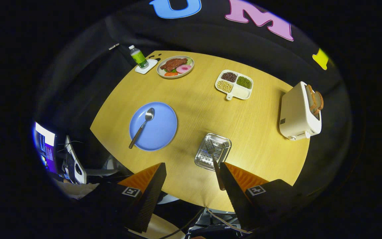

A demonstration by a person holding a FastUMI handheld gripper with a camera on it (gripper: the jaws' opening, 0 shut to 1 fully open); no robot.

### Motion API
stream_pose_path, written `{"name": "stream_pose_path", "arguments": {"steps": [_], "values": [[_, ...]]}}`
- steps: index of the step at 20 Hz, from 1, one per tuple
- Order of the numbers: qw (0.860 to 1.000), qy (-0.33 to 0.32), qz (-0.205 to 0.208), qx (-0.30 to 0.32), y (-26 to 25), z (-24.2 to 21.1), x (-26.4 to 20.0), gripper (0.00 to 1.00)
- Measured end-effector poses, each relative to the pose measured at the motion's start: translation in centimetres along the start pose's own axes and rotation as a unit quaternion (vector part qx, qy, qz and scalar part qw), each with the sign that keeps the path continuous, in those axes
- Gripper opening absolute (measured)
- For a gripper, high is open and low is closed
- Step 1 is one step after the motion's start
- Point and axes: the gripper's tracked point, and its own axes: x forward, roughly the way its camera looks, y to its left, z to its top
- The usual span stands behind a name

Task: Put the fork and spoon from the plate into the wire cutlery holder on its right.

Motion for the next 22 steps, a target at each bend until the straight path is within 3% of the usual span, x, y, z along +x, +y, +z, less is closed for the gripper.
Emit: {"name": "stream_pose_path", "arguments": {"steps": [6,13,22], "values": [[0.997,-0.067,0.020,0.015,7.4,1.1,0.9,1.00],[0.994,-0.091,0.049,0.032,15.0,3.5,8.4,1.00],[0.996,-0.032,0.041,0.070,18.9,2.6,19.6,1.00]]}}
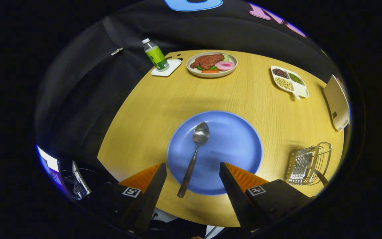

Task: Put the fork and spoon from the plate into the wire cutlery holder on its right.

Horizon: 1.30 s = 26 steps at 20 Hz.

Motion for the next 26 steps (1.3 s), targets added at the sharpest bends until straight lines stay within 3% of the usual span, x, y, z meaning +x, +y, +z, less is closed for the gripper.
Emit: {"name": "stream_pose_path", "arguments": {"steps": [4,11,13,16,19,20,26], "values": [[0.999,0.027,-0.023,0.003,-0.6,-1.4,2.9,1.00],[0.995,0.062,-0.032,0.072,-0.8,-3.4,4.4,0.95],[0.993,0.071,-0.030,0.089,-0.7,-3.6,4.7,0.86],[0.991,0.087,-0.033,0.096,-0.9,-4.1,5.1,0.56],[0.989,0.102,-0.027,0.106,-0.8,-4.3,5.1,0.37],[0.989,0.099,-0.025,0.109,-0.8,-4.3,5.7,0.18],[0.990,0.110,0.033,0.083,-0.8,-4.8,5.1,0.12]]}}
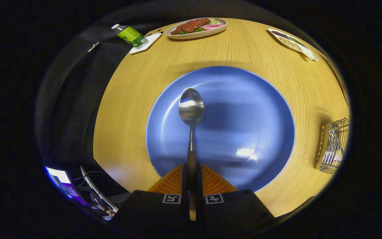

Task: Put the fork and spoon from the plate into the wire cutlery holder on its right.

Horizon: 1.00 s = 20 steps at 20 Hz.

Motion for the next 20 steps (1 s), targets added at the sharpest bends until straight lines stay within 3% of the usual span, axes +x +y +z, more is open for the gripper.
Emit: {"name": "stream_pose_path", "arguments": {"steps": [4,9,16,20], "values": [[1.000,0.007,0.022,0.001,-0.5,-1.0,-0.9,0.07],[0.999,-0.003,0.022,-0.028,-1.5,-1.8,-3.4,0.07],[0.998,-0.035,0.034,-0.033,-3.2,-1.9,-10.7,0.07],[0.997,-0.055,0.021,-0.045,-5.4,-1.6,-15.8,0.07]]}}
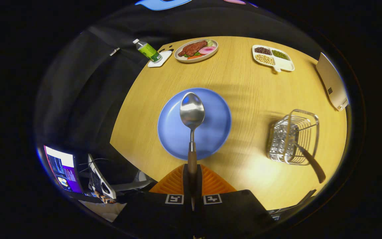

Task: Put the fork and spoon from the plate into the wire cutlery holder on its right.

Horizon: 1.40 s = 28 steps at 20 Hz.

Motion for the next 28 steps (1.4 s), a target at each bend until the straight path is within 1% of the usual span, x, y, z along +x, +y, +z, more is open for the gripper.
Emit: {"name": "stream_pose_path", "arguments": {"steps": [4,10,13,14,18,21,25,28], "values": [[1.000,-0.003,-0.015,0.002,-2.2,0.2,-4.3,0.07],[0.997,0.034,-0.069,-0.005,-7.7,0.2,-9.3,0.07],[0.995,0.067,-0.077,-0.002,-9.4,0.0,-11.2,0.07],[0.993,0.082,-0.081,-0.010,-10.0,-0.2,-11.9,0.07],[0.983,0.140,-0.106,-0.050,-12.7,-0.1,-13.8,0.07],[0.974,0.181,-0.111,-0.072,-13.4,0.5,-14.0,0.07],[0.958,0.244,-0.119,-0.097,-15.6,0.7,-12.6,0.07],[0.947,0.277,-0.127,-0.104,-17.2,0.7,-11.5,0.08]]}}
